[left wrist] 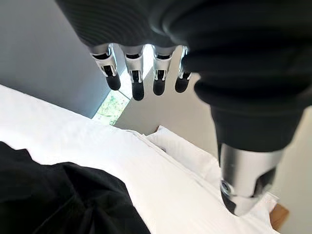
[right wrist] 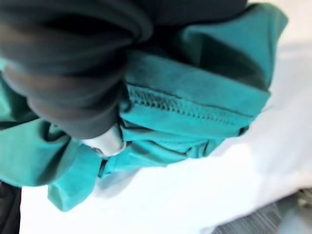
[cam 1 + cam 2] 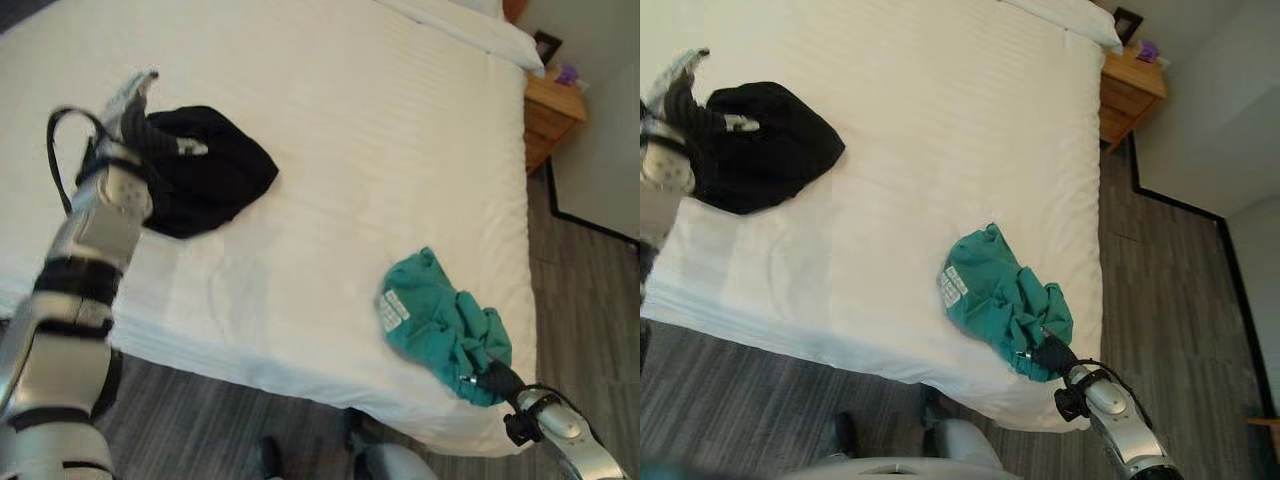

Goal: Pick up bed clothes into laundry basket.

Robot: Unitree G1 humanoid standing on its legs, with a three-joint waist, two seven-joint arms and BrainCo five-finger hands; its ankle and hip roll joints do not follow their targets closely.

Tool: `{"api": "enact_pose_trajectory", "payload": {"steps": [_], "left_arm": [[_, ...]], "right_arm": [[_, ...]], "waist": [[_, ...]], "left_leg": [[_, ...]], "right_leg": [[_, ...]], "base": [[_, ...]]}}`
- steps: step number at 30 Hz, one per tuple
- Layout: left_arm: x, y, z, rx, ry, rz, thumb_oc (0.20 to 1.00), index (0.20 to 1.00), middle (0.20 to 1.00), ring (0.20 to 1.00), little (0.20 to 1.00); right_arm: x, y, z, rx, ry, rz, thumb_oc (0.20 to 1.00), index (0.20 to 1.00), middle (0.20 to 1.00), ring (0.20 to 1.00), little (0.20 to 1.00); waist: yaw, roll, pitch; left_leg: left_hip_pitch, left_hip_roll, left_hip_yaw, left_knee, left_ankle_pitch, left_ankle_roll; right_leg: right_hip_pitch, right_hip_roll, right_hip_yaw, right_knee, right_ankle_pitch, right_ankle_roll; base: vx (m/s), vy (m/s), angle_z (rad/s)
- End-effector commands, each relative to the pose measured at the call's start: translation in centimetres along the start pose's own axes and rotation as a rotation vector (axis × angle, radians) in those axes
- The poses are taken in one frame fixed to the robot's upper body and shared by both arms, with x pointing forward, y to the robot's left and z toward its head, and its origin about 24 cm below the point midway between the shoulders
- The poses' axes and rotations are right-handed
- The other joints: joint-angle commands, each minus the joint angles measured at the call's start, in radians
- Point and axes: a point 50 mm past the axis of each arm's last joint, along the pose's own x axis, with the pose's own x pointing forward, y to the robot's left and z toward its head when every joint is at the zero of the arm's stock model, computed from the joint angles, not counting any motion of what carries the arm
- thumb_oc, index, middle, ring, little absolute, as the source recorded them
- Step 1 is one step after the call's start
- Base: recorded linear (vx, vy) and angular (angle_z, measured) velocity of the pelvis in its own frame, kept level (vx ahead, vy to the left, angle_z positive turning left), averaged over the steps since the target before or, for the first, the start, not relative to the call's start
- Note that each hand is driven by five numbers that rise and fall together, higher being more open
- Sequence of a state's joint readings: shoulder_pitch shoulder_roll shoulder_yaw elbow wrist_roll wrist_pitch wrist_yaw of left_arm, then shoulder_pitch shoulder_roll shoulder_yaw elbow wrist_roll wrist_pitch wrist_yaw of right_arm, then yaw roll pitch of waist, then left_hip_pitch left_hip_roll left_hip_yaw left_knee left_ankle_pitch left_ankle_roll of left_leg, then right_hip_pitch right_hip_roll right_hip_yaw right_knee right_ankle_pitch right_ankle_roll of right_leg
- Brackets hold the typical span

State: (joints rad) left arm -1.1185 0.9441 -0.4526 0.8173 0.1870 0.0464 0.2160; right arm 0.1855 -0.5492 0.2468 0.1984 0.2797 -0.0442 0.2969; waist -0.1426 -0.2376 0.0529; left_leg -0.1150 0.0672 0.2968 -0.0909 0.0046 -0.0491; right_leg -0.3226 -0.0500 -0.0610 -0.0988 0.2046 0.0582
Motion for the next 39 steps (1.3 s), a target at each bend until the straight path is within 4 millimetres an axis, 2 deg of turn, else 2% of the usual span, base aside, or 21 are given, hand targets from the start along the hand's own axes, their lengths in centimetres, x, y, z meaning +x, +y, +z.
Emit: {"api": "enact_pose_trajectory", "payload": {"steps": [1,3,6,11,16,18,19,22,23,24,25,27,28,29,31,34,35,37,38,39], "left_arm": [[1.6,4.1,0.3,0.062,0.035,0.156,1.0,1.0,1.0,1.0,1.0],[2.2,5.0,0.5,0.076,0.063,0.166,1.0,1.0,1.0,1.0,1.0],[2.4,5.7,-0.3,0.118,0.123,0.17,1.0,1.0,1.0,1.0,1.0],[2.4,7.9,-2.3,0.205,0.273,0.187,1.0,1.0,1.0,1.0,1.0],[1.8,8.0,-4.2,0.23,0.338,0.157,1.0,1.0,1.0,1.0,1.0],[1.0,6.5,-5.9,0.364,0.388,0.043,1.0,1.0,1.0,1.0,1.0],[1.0,6.5,-5.9,0.364,0.388,0.043,1.0,1.0,1.0,1.0,1.0],[0.1,4.2,-7.3,0.368,0.445,-0.047,1.0,1.0,1.0,1.0,1.0],[0.1,4.2,-7.3,0.368,0.445,-0.048,1.0,1.0,1.0,1.0,1.0],[-0.3,3.0,-7.9,0.357,0.464,-0.087,1.0,1.0,1.0,1.0,1.0],[-0.8,1.0,-8.1,0.337,0.469,-0.151,1.0,1.0,1.0,1.0,1.0],[-0.9,0.2,-8.0,0.315,0.459,-0.168,0.74,0.74,0.74,0.74,0.74],[-0.9,-0.8,-7.5,0.276,0.444,-0.188,0.598,0.598,0.598,0.598,0.598],[-0.8,-2.1,-6.5,0.232,0.4,-0.211,0.2,0.2,0.2,0.2,0.2],[-0.1,-2.4,-4.4,0.143,0.307,-0.196,0.2,0.2,0.2,0.2,0.2],[-0.4,-3.8,-2.7,-0.012,0.191,-0.183,0.2,0.2,0.2,0.2,0.2],[-0.8,-4.5,-1.5,-0.087,0.117,-0.169,0.2,0.2,0.2,0.2,0.2],[-3.2,-6.1,-1.6,-0.221,0.042,-0.195,0.2,0.2,0.2,0.2,0.2],[-3.3,-6.1,-1.8,-0.222,0.047,-0.196,0.2,0.2,0.2,0.2,0.2],[-5.1,-7.1,-2.2,-0.318,0.025,-0.218,0.2,0.2,0.2,0.2,0.2]], "right_arm": [[0.3,0.3,0.7,0.013,-0.039,0.019,0.2,0.2,0.2,0.2,0.2],[0.7,0.5,1.0,0.021,-0.052,0.023,0.2,0.2,0.2,0.2,0.2],[1.1,0.6,1.5,0.015,-0.072,0.031,0.2,0.2,0.2,0.2,0.2],[1.9,0.9,3.3,-0.011,-0.137,0.045,0.2,0.2,0.2,0.2,0.2],[2.1,1.1,4.1,0.008,-0.177,0.043,0.2,0.2,0.2,0.2,0.2],[2.3,1.1,4.6,-0.001,-0.2,0.035,0.2,0.2,0.2,0.2,0.2],[2.3,1.1,4.6,-0.001,-0.2,0.035,0.2,0.2,0.2,0.2,0.2],[2.2,1.7,4.7,0.019,-0.213,0.052,0.2,0.2,0.2,0.2,0.2],[2.2,1.7,4.6,0.018,-0.212,0.052,0.2,0.2,0.2,0.2,0.2],[2.1,1.8,4.5,0.026,-0.208,0.053,0.2,0.2,0.2,0.2,0.2],[1.9,1.9,3.7,0.041,-0.182,0.054,0.2,0.2,0.2,0.2,0.2],[1.8,2.0,3.3,0.042,-0.165,0.057,0.2,0.2,0.2,0.2,0.2],[1.7,2.0,2.9,0.045,-0.149,0.055,0.2,0.2,0.2,0.2,0.2],[1.5,1.8,2.5,0.045,-0.132,0.049,0.2,0.2,0.2,0.2,0.2],[1.5,1.2,2.4,0.047,-0.125,0.023,0.2,0.2,0.2,0.2,0.2],[1.4,0.1,2.5,0.067,-0.138,-0.045,0.2,0.2,0.2,0.2,0.2],[1.4,-0.4,2.8,0.082,-0.158,-0.079,0.2,0.2,0.2,0.2,0.2],[1.0,-1.5,3.4,0.103,-0.197,-0.147,0.2,0.2,0.2,0.2,0.2],[0.9,-1.5,3.3,0.1,-0.194,-0.145,0.2,0.2,0.2,0.2,0.2],[0.5,-2.2,3.9,0.107,-0.229,-0.187,0.2,0.2,0.2,0.2,0.2]], "waist": [[0.018,-0.005,0.026],[0.014,-0.013,0.034],[0.007,-0.019,0.046],[-0.009,-0.032,0.107],[-0.013,-0.039,0.151],[-0.015,-0.04,0.183],[-0.015,-0.04,0.183],[-0.027,-0.058,0.206],[-0.027,-0.058,0.205],[-0.028,-0.06,0.206],[-0.027,-0.067,0.202],[-0.026,-0.067,0.197],[-0.024,-0.069,0.191],[-0.019,-0.064,0.178],[-0.008,-0.047,0.16],[0.016,-0.012,0.137],[0.027,0.002,0.129],[0.051,0.03,0.112],[0.047,0.032,0.108],[0.066,0.047,0.097]], "left_leg": [[-0.059,0.035,-0.075,0.004,0.048,-0.039],[-0.071,0.034,-0.075,0.004,0.057,-0.04],[-0.085,0.035,-0.077,0.004,0.062,-0.04],[-0.148,0.043,-0.083,0.004,0.077,-0.041],[-0.199,0.042,-0.09,0.004,0.092,-0.041],[-0.237,0.04,-0.096,0.004,0.105,-0.041],[-0.237,0.04,-0.096,0.004,0.105,-0.041],[-0.266,0.048,-0.106,0.004,0.112,-0.045],[-0.267,0.048,-0.106,0.004,0.112,-0.045],[-0.269,0.049,-0.107,0.004,0.112,-0.046],[-0.264,0.05,-0.107,0.004,0.109,-0.046],[-0.258,0.051,-0.107,0.004,0.106,-0.047],[-0.252,0.051,-0.108,0.004,0.103,-0.047],[-0.238,0.05,-0.108,0.004,0.096,-0.047],[-0.216,0.047,-0.112,0.004,0.087,-0.047],[-0.177,0.04,-0.123,0.004,0.077,-0.046],[-0.162,0.037,-0.127,0.004,0.073,-0.046],[-0.13,0.028,-0.131,0.004,0.065,-0.042],[-0.133,0.027,-0.131,0.004,0.07,-0.042],[-0.109,0.022,-0.132,0.004,0.062,-0.041]], "right_leg": [[0.086,-0.05,-0.022,0.012,-0.019,0.144],[0.075,-0.051,-0.023,0.012,-0.012,0.145],[0.062,-0.05,-0.022,0.012,-0.005,0.147],[0.004,-0.045,-0.023,0.012,0.021,0.151],[-0.039,-0.044,-0.027,0.012,0.035,0.15],[-0.069,-0.042,-0.034,0.012,0.042,0.149],[-0.07,-0.042,-0.034,0.012,0.042,0.149],[-0.099,-0.036,-0.037,0.012,0.044,0.145],[-0.1,-0.036,-0.037,0.012,0.044,0.145],[-0.104,-0.035,-0.037,0.012,0.043,0.144],[-0.1,-0.033,-0.037,0.012,0.039,0.143],[-0.096,-0.032,-0.037,0.012,0.035,0.142],[-0.09,-0.032,-0.037,0.012,0.03,0.141],[-0.078,-0.033,-0.035,0.012,0.023,0.141],[-0.057,-0.038,-0.038,0.012,0.016,0.14],[-0.015,-0.049,-0.05,0.012,-0.001,0.136],[0.002,-0.053,-0.057,0.012,-0.006,0.134],[0.037,-0.057,-0.062,0.012,-0.02,0.129],[0.034,-0.058,-0.062,0.012,-0.017,0.129],[0.058,-0.061,-0.066,0.012,-0.027,0.127]], "base": [[-0.03,-0.016,-0.13],[-0.02,0.013,-0.16],[-0.04,0.015,-0.07],[-0.08,0.007,-0.02],[-0.06,-0.009,0.02],[-0.06,0.002,0.07],[-0.04,0.0,0.02],[-0.05,-0.033,-0.02],[-0.03,-0.028,0.07],[-0.01,-0.029,0.07],[-0.01,-0.043,0.04],[0.0,-0.017,-0.01],[0.0,0.0,0.0],[0.0,0.0,0.0],[0.05,0.0,-0.02],[0.07,-0.006,0.07],[0.09,0.011,0.1],[0.07,0.027,0.06],[0.07,0.032,-0.03],[0.1,0.05,-0.03]]}}
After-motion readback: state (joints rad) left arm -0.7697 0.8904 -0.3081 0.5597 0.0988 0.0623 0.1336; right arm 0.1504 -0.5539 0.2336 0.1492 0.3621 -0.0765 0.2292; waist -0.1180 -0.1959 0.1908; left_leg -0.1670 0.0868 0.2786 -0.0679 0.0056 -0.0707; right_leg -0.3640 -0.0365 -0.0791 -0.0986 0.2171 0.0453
